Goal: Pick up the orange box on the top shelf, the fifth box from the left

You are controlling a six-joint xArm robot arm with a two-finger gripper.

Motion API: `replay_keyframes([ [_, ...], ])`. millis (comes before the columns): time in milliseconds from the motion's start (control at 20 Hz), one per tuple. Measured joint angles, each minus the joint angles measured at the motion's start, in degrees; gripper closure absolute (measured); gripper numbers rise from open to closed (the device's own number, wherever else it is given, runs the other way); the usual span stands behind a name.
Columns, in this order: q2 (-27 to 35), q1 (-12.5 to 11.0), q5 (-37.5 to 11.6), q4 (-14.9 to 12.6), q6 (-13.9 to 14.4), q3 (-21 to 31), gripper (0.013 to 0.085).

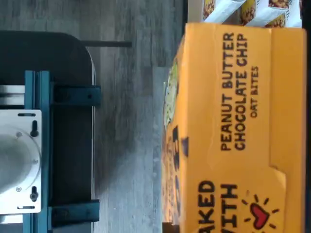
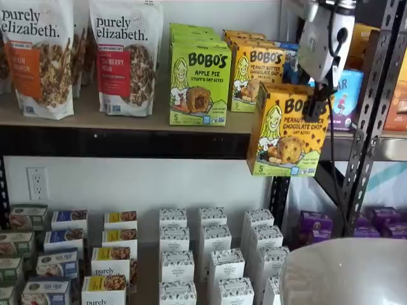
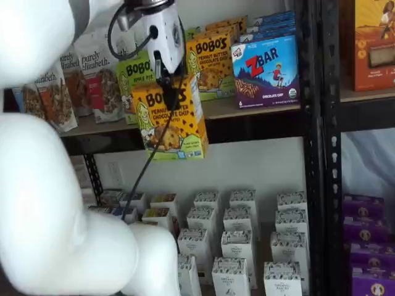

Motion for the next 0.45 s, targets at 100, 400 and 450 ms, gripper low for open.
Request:
replay_keyframes([
  [100,-0.84,0.0,-0.79,-0.2,-0.07,1.49,0.081],
  [400,-2.13,-0.07,-1.56,-0.18,-0.15,3.68,0.081],
  [450,-2.35,-0.04,-1.72,-0.2,-0.14,4.01,0.081],
])
